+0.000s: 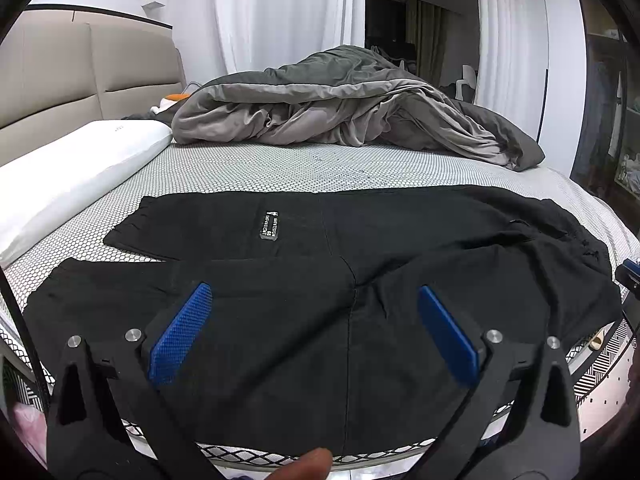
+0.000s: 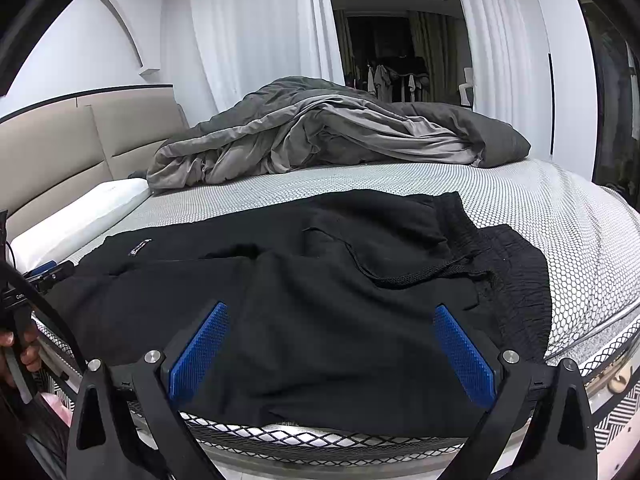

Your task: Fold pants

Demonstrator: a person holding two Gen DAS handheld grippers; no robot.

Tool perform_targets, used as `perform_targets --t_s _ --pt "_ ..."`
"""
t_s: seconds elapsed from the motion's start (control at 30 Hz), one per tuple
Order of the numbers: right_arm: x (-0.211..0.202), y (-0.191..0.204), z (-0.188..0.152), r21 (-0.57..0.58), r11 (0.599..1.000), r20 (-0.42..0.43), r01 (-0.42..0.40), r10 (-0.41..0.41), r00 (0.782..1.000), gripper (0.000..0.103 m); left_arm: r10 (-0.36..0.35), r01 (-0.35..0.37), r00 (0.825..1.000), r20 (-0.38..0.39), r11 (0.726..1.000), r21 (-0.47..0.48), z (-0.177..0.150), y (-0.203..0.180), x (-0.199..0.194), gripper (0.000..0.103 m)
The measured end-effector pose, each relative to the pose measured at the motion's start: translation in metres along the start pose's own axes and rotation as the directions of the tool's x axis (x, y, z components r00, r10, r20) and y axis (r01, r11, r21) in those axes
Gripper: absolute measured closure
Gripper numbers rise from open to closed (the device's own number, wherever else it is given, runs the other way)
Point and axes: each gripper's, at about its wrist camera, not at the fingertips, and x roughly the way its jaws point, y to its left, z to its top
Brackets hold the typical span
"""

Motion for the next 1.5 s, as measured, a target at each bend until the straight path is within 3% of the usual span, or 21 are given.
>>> perform_targets --t_s 0.4,0.6,0.77,0.9,1.0,1.13,1.33,1.5 --pt "0.004 0.001 0.001 -0.004 1.000 0.000 -0.004 0.004 1.000 0.000 0.013 -0.013 1.000 0.014 1.000 0.014 0.000 0.001 -0.001 0.001" --pt "0.004 -0.005 0.006 0.046 0.993 -0.002 -0.106 0.106 0.994 0.000 0.011 -0.011 1.000 0.024 1.000 0.006 0.002 0.006 0.000 0.001" --pt "0.001 -0.013 0.014 0.069 0.989 0.021 -0.134 0.133 0.991 0.000 0.017 -0.018 1.000 -0.010 0.999 -0.033 0.008 0.023 0.005 0.001" --pt "-0.001 -0.033 0.026 0.145 0.973 0.018 -0.179 0.178 0.984 0.000 0.000 -0.005 0.999 -0.045 0.995 -0.102 0.020 0.056 0.004 0.001" --pt "0.001 -0.042 0.040 0.113 0.970 -0.045 -0.216 0.222 0.974 0.000 -0.019 0.010 0.999 -0.044 0.983 -0.182 0.032 0.092 -0.001 0.001" --pt "0.000 -0.062 0.058 0.096 0.961 -0.032 -0.259 0.263 0.964 0.000 0.074 -0.082 0.996 -0.050 0.980 -0.183 0.054 0.136 -0.003 0.001" --pt "0.050 -0.118 0.082 0.266 0.923 -0.103 -0.277 0.313 0.944 0.000 0.162 -0.181 0.980 -0.118 0.969 -0.168 0.084 0.209 0.022 0.001" --pt "0.101 -0.164 0.102 0.410 0.874 -0.141 -0.260 0.343 0.929 0.003 0.177 -0.225 0.961 -0.213 0.948 -0.224 0.097 0.280 0.062 0.004"
